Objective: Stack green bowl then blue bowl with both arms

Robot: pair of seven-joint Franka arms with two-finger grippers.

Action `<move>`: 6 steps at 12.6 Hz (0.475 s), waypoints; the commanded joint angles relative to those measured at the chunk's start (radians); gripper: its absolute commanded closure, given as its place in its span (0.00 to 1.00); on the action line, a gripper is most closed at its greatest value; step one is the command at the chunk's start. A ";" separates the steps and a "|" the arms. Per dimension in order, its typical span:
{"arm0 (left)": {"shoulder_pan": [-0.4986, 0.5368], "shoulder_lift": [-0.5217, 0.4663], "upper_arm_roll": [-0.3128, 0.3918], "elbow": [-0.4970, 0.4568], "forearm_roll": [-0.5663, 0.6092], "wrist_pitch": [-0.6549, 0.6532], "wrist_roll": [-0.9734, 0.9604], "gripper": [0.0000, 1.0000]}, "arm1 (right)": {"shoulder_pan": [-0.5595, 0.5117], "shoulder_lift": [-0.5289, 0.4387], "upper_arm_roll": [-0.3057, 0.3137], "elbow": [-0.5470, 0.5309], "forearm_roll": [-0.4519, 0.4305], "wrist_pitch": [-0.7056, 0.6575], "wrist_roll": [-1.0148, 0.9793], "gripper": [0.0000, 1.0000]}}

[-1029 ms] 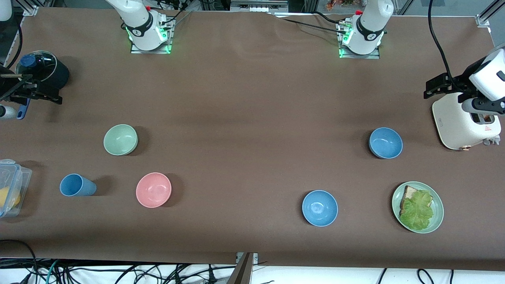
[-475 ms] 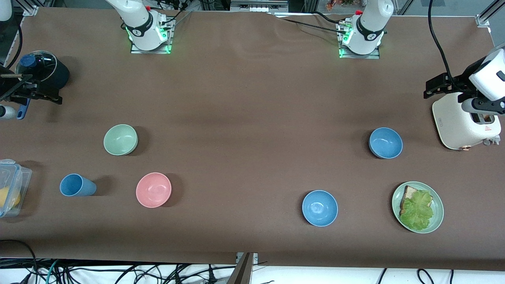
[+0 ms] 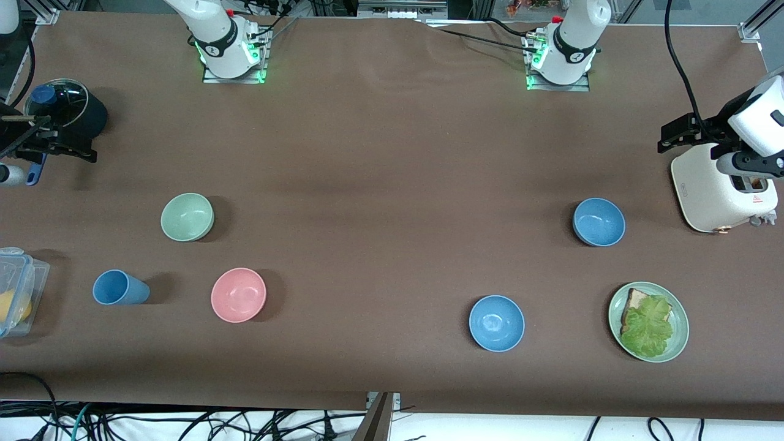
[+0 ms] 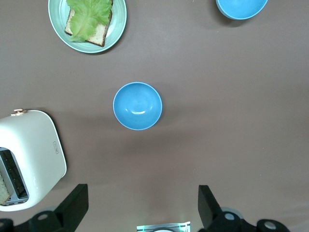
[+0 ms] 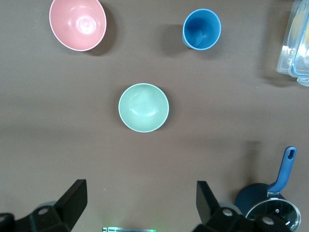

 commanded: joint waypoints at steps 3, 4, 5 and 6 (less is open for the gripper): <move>0.005 0.012 -0.002 0.031 -0.024 -0.027 -0.007 0.00 | -0.014 0.010 0.014 0.020 -0.013 -0.002 0.009 0.00; 0.005 0.012 -0.002 0.031 -0.024 -0.027 -0.007 0.00 | -0.014 0.010 0.014 0.021 -0.014 -0.002 0.006 0.00; 0.005 0.012 -0.002 0.031 -0.024 -0.027 -0.007 0.00 | -0.014 0.010 0.015 0.021 -0.015 -0.002 0.005 0.00; 0.005 0.012 -0.002 0.031 -0.024 -0.027 -0.007 0.00 | -0.016 0.010 0.014 0.021 -0.013 -0.002 0.006 0.00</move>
